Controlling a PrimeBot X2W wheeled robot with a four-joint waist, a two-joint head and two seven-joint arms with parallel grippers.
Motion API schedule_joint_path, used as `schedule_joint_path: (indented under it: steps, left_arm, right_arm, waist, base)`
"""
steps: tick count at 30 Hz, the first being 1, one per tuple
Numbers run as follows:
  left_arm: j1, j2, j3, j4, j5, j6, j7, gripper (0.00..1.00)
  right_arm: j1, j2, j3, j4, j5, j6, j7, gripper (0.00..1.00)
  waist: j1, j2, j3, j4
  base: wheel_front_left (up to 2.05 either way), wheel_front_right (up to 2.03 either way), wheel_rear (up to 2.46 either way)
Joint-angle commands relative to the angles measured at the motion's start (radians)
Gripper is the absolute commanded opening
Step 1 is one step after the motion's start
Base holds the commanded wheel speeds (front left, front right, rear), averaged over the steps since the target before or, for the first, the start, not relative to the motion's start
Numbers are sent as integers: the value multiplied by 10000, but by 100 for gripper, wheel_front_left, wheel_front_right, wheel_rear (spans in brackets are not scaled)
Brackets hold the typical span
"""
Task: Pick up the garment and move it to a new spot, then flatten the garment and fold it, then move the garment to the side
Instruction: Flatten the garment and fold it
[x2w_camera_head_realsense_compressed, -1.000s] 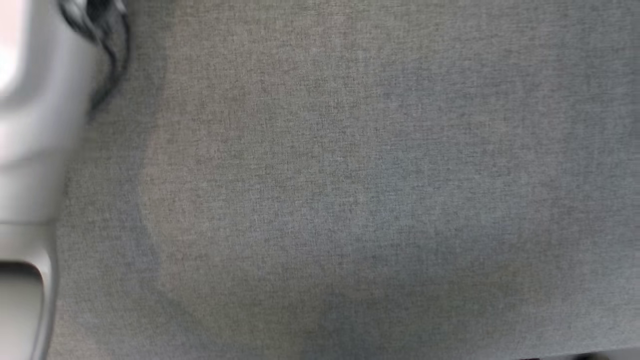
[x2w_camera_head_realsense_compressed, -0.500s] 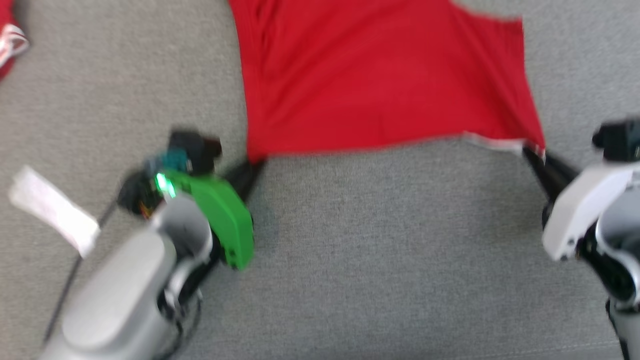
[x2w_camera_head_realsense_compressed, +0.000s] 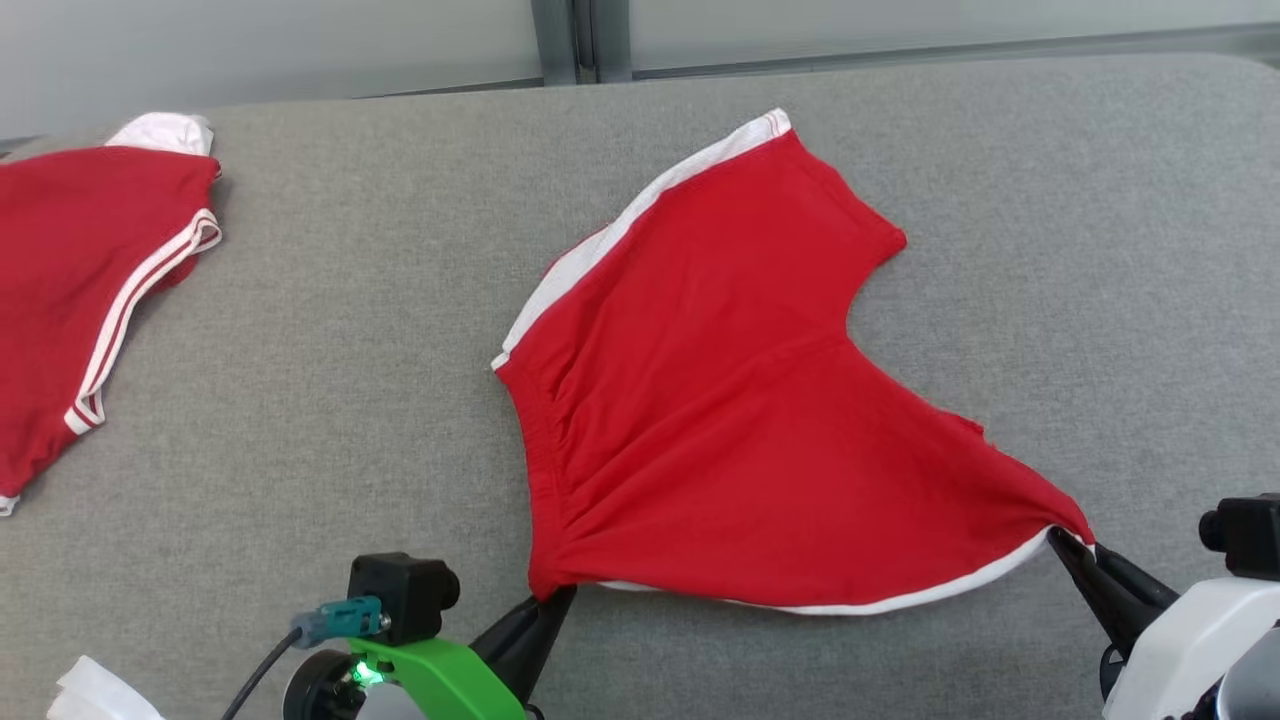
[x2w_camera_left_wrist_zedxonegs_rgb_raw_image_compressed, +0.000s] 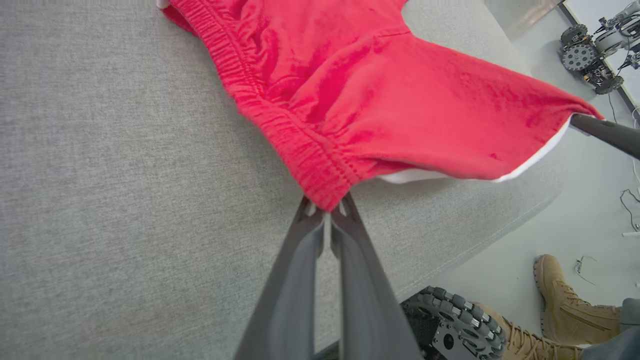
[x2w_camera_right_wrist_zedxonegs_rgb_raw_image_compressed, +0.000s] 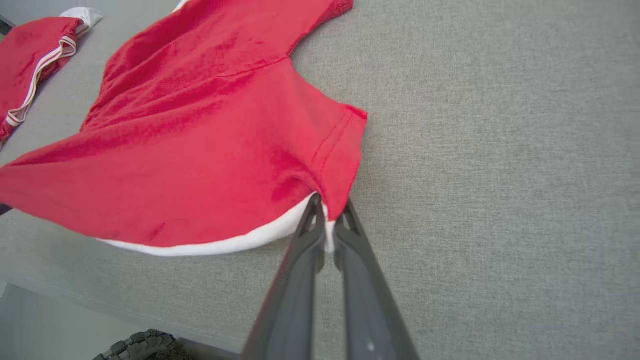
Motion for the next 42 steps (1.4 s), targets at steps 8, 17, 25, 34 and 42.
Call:
schedule_joint_path:
  steps: [8, 17, 25, 34, 42]
  left_arm:
    - [-1386, -129, 510, -22, -404, -310, 444, 0]
    - [-3754, -798, 620, 1477, -1025, -1375, 1241, 0]
    - [-5535, -1502, 392, 2890, -960, -2066, 1660, 0]
    - [-6761, -2036, 226, 3977, -945, -2468, 1918, 0]
    - [-7309, -2290, 354, 4478, -1051, -2657, 1778, 0]
  right_arm:
    - [-2465, -603, -268, 183, -188, -11, 1327, 0]
    - [-6494, -1389, 163, 1973, -1078, -9, 3502, 0]
    - [-8980, -1387, 418, 3821, -1743, -11, 4147, 0]
    - [-10572, -1292, 552, 4898, -2235, -9, 4657, 0]
    - [-11368, -1194, 519, 5361, -2664, -11, 4789, 0]
  waist:
    - [2, 0, 1385, 655]
    - [2, 0, 2758, 1867]
    - [2, 0, 3207, 2507]
    - [2, 0, 3496, 2706]
    - [2, 0, 3616, 2782]
  base:
    - [0, 0, 0]
    - [0, 0, 0]
    - [0, 0, 0]
    - [0, 0, 0]
    - [0, 0, 0]
